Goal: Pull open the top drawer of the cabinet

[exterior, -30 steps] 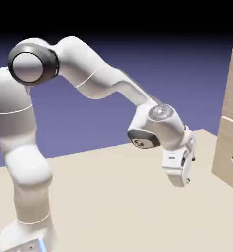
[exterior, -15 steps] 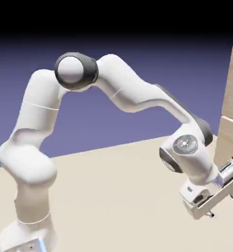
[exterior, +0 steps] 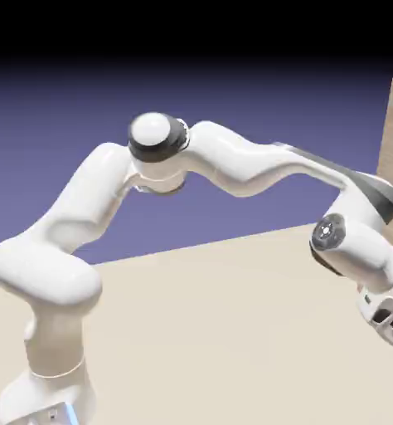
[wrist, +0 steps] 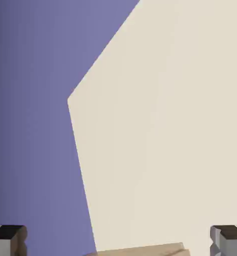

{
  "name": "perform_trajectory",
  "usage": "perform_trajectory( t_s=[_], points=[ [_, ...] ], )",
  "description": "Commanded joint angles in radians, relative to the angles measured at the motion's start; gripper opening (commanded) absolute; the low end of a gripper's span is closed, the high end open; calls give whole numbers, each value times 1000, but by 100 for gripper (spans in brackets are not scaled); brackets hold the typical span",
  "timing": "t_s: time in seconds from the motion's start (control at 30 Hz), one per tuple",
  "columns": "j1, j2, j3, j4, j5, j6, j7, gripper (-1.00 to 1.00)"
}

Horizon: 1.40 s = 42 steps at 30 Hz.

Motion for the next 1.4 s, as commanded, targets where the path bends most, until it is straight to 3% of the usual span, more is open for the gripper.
perform_trajectory(
  t_s=[0.0, 0.47, 0.87, 0.9, 1.37],
  points=[
    [12, 31, -27, 21, 44, -9, 5, 0],
    [184, 466, -405, 313, 652, -140, 76, 0],
    [-4, 488, -398, 647, 643, -6, 159, 0],
    [-4, 488, -398, 647, 643, -6, 159, -100],
    [268, 480, -431, 176, 668, -204, 59, -100]
  ],
)
